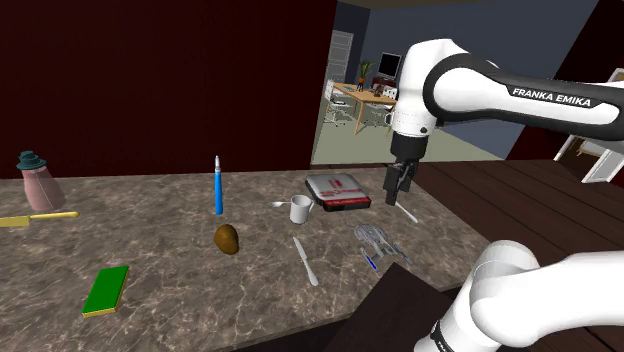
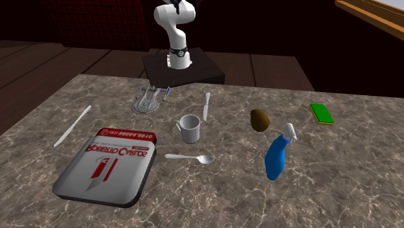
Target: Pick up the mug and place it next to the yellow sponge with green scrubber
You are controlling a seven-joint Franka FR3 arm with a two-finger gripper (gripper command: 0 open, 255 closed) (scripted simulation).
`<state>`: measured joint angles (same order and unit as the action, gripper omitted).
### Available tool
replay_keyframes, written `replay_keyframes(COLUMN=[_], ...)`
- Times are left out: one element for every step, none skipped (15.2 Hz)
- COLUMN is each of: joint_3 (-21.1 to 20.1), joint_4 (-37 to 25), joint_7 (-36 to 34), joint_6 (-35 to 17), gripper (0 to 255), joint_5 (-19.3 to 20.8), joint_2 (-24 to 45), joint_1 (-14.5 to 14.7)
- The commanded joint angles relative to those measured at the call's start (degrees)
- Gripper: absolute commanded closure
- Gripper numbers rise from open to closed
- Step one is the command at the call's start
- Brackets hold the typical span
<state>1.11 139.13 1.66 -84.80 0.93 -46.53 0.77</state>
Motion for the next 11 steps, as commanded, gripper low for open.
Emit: replay_keyframes(joint_3=[0.00, 0.13, 0.27, 0.40, 0.54, 0.68, 0.83, 0.97, 1.12, 1.27, 1.41], joint_4=[0.00, 0.29, 0.50, 0.62, 0.66, 0.61, 0.48, 0.27, -0.03, -0.41, -0.87], joint_7=[0.00, 0.05, 0.08, 0.12, 0.15, 0.17, 0.19, 0.21, 0.22, 0.23, 0.24], joint_6=[0.00, -2.02, -4.03, -6.02, -7.98, -9.91, -11.81, -13.67, -15.49, -17.26, -18.99], gripper=[0, 0, 0, 0, 0, 0, 0, 0, 0, 0, 0], joint_5=[0.00, 0.20, 0.39, 0.57, 0.75, 0.93, 1.10, 1.26, 1.42, 1.56, 1.70], joint_2=[0.00, 1.60, 3.26, 4.98, 6.76, 8.60, 10.49, 12.42, 14.40, 16.41, 18.46], joint_1=[0.00, -0.10, -0.19, -0.30, -0.39, -0.48, -0.57, -0.65, -0.73, -0.81, -0.90])
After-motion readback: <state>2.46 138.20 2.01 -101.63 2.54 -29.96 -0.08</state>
